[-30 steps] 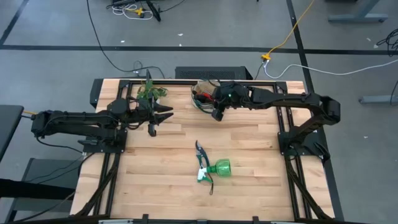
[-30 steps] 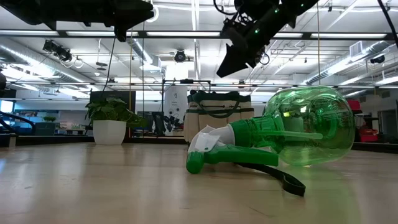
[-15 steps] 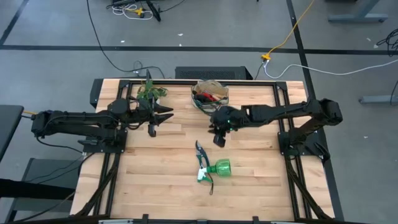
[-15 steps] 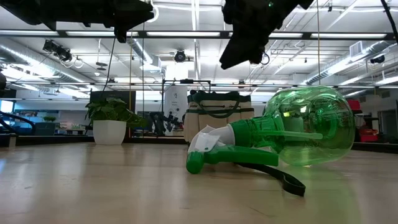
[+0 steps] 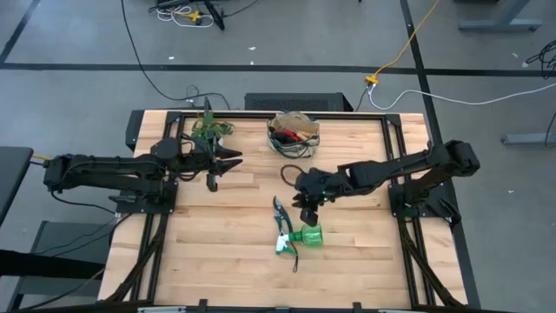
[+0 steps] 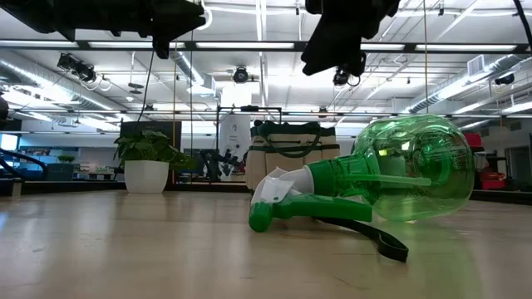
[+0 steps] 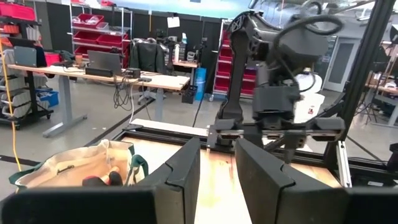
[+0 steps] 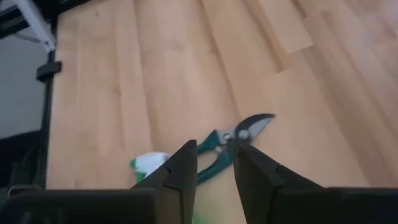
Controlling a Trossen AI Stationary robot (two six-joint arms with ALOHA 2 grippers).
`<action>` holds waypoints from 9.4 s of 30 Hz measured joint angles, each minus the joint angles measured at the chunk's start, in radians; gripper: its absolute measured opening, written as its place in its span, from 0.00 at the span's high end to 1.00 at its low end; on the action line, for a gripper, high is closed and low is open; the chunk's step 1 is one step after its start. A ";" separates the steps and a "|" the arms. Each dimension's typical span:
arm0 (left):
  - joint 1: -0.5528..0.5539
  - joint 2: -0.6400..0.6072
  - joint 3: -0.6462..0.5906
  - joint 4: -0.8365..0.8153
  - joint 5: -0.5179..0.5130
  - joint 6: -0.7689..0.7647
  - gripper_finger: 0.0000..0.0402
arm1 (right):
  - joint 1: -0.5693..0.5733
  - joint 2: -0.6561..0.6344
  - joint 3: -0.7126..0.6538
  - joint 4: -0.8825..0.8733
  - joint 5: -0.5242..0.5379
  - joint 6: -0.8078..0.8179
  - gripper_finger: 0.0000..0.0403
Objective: Pick & Place Garden tools in Gardening bag
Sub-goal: Put the green spray bottle into the gardening bag
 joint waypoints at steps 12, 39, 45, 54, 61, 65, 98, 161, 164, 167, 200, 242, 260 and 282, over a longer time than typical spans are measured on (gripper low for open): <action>0.000 0.000 0.000 -0.037 0.000 0.000 0.73 | 0.121 0.049 0.000 0.001 -0.010 0.025 0.75; 0.000 0.000 0.000 -0.083 -0.001 0.003 0.73 | 0.210 0.385 0.302 -0.222 -0.089 -0.106 0.75; 0.000 0.000 0.000 -0.089 -0.001 0.003 0.73 | 0.209 0.429 0.363 -0.315 -0.078 -0.138 0.75; 0.000 0.000 0.000 -0.089 -0.001 0.003 0.73 | 0.209 0.434 0.363 -0.357 -0.082 -0.140 0.74; 0.000 0.000 0.000 -0.088 -0.001 0.003 0.73 | 0.208 0.442 0.363 -0.363 -0.080 -0.137 0.68; 0.000 0.000 0.000 -0.088 -0.001 0.003 0.73 | 0.207 0.442 0.363 -0.362 -0.078 -0.145 0.64; 0.000 0.000 0.000 -0.088 -0.001 0.003 0.73 | 0.183 0.483 0.362 -0.326 -0.072 -0.216 0.41; 0.000 0.000 0.000 -0.089 -0.001 0.003 0.73 | 0.169 0.482 0.209 -0.193 -0.047 -0.151 0.67; 0.000 0.000 0.000 -0.089 -0.001 0.004 0.73 | 0.166 0.482 0.209 -0.192 -0.054 -0.151 0.67; 0.000 0.000 0.000 -0.089 -0.001 0.003 0.73 | 0.162 0.477 0.211 -0.200 -0.062 -0.141 0.67; 0.000 0.000 0.000 -0.097 -0.001 0.003 0.73 | 0.040 0.272 0.320 -0.119 0.309 -0.319 0.67; 0.000 0.000 0.000 -0.110 0.000 0.001 0.73 | -0.192 0.196 0.318 0.072 0.468 -0.435 0.67; 0.000 0.000 0.000 -0.115 0.000 0.002 0.73 | -0.333 -0.027 0.004 0.523 0.220 -0.415 0.67; 0.000 0.000 0.000 -0.119 0.000 0.003 0.73 | -0.501 -0.072 -0.323 1.028 0.122 -0.355 0.67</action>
